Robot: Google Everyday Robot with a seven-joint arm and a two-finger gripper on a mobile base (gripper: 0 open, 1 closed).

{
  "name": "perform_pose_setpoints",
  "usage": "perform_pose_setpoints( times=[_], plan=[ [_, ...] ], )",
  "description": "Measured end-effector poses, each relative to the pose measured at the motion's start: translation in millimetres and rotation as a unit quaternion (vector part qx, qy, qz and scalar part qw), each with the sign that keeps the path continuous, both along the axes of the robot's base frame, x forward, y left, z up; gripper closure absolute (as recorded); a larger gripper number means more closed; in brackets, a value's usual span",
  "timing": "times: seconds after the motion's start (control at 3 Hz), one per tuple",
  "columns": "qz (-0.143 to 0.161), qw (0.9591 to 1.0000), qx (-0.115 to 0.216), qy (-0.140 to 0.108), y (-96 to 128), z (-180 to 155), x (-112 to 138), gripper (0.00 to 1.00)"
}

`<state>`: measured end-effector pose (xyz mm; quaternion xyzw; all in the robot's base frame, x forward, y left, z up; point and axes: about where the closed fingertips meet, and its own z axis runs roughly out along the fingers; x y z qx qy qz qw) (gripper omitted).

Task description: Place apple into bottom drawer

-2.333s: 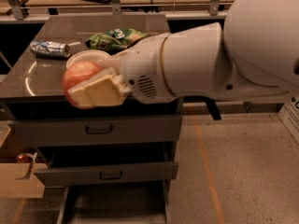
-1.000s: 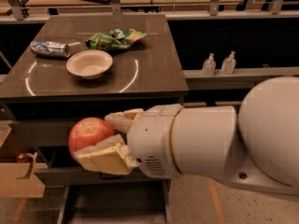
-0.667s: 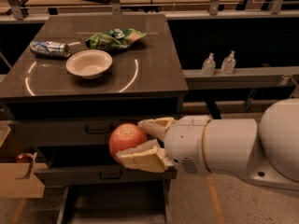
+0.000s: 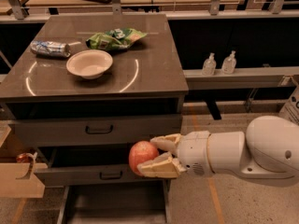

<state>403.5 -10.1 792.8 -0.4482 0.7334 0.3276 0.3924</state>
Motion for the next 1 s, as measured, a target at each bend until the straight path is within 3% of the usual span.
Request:
perform_pose_setpoints(
  times=[0.67, 1.0],
  plan=[
    [0.062, 0.9971, 0.020, 0.039, 42, -69, -16, 1.00],
    [0.045, 0.9983, 0.007, 0.036, 62, -83, -27, 1.00]
  ],
)
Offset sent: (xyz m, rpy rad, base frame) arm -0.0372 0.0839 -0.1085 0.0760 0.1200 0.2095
